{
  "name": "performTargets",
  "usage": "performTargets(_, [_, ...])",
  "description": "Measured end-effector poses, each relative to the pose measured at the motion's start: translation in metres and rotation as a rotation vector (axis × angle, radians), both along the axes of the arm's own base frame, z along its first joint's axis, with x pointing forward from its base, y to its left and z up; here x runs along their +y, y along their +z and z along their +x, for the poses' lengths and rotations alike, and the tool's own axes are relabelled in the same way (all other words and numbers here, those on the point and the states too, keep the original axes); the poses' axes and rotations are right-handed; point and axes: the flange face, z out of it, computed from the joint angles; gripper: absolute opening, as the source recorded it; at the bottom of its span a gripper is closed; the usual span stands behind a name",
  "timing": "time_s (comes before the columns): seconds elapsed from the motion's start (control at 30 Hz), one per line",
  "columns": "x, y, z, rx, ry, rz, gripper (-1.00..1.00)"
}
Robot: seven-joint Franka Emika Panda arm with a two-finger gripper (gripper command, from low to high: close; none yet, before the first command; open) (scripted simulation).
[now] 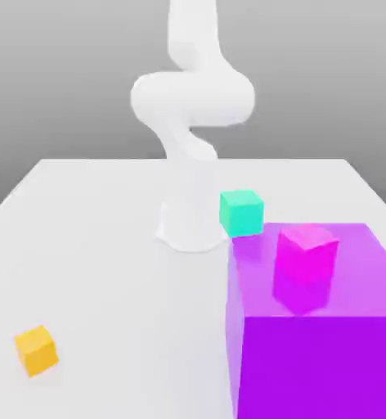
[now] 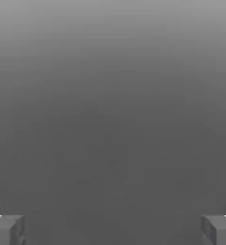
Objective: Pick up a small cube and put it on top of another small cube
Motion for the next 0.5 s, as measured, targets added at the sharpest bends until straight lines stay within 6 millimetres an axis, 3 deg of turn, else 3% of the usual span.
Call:
performTargets(0.13, [0.052, 0.005, -0.021, 0.005, -0.071, 0.113, 0.00])
performTargets(0.27, [0.104, -0.001, -0.035, 0.027, -0.140, 0.209, 0.00])
performTargets(0.5, [0.196, -0.043, -0.043, 0.105, -0.281, 0.346, 0.00])
